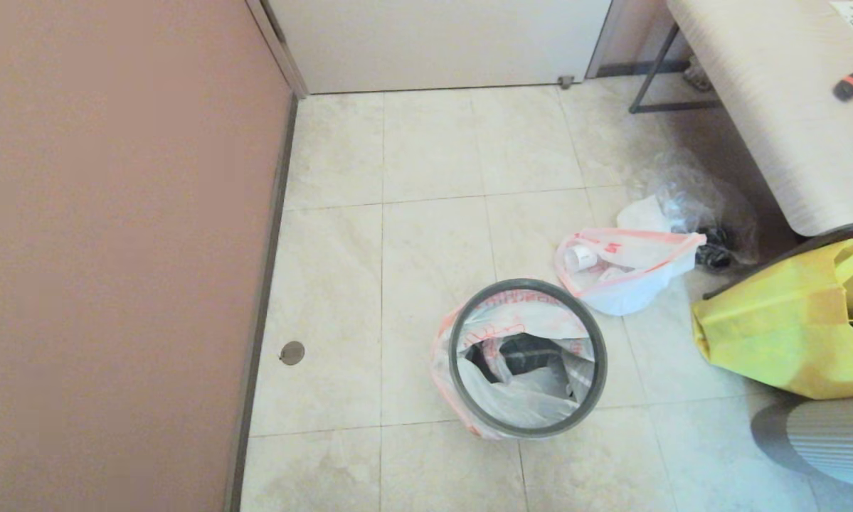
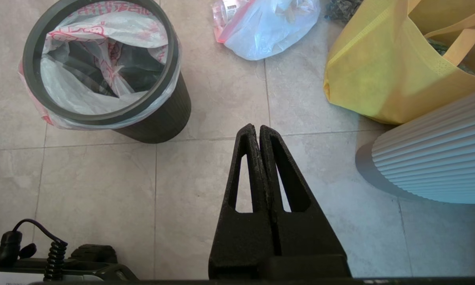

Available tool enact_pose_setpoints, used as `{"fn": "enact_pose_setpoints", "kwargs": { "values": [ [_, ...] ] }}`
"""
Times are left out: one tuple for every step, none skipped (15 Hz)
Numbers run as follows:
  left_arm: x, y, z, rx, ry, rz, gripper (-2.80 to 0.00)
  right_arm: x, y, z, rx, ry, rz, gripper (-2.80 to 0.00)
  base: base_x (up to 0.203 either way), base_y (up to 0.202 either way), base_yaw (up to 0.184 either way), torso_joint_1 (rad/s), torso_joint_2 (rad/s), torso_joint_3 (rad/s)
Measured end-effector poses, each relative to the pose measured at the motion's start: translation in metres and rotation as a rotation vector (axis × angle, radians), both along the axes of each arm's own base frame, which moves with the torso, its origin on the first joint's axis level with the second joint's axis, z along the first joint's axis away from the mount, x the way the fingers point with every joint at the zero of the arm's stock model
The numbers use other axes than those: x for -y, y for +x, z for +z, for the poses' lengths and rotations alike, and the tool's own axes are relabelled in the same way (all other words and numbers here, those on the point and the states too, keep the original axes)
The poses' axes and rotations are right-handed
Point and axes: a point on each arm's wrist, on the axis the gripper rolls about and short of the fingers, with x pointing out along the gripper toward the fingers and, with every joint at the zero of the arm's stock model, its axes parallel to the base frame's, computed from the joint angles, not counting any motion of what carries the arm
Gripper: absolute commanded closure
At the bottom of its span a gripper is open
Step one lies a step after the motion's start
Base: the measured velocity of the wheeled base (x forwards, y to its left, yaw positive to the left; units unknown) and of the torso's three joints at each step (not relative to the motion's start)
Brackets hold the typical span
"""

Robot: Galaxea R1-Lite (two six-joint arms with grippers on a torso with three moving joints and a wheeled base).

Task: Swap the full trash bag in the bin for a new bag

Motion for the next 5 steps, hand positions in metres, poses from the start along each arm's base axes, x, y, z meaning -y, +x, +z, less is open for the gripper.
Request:
{"fn": "enact_pose_setpoints", "kwargs": {
  "values": [
    [0.0000,0.0000,0.0000,0.000,0.000,0.000,0.00,0.0000,-0.0001,0.0002,0.001,0.000,0.000,0.00,0.000,0.000,0.000,0.000,0.00,0.000],
    [0.0000,0.0000,0.0000,0.000,0.000,-0.001,0.00,0.0000,-0.0001,0.0003,0.002,0.000,0.000,0.00,0.000,0.000,0.000,0.000,0.00,0.000],
    [0.0000,0.0000,0.0000,0.000,0.000,-0.001,0.00,0.0000,-0.0001,0.0003,0.003,0.000,0.000,0.00,0.000,0.000,0.000,0.000,0.00,0.000],
    [0.0000,0.0000,0.0001,0.000,0.000,-0.001,0.00,0.0000,-0.0001,0.0002,0.003,0.000,0.000,0.00,0.000,0.000,0.000,0.000,0.00,0.000],
    [0.0000,0.0000,0.0001,0.000,0.000,-0.001,0.00,0.0000,0.0000,0.0000,0.002,0.000,0.000,0.00,0.000,0.000,0.000,0.000,0.00,0.000]
  ]
}}
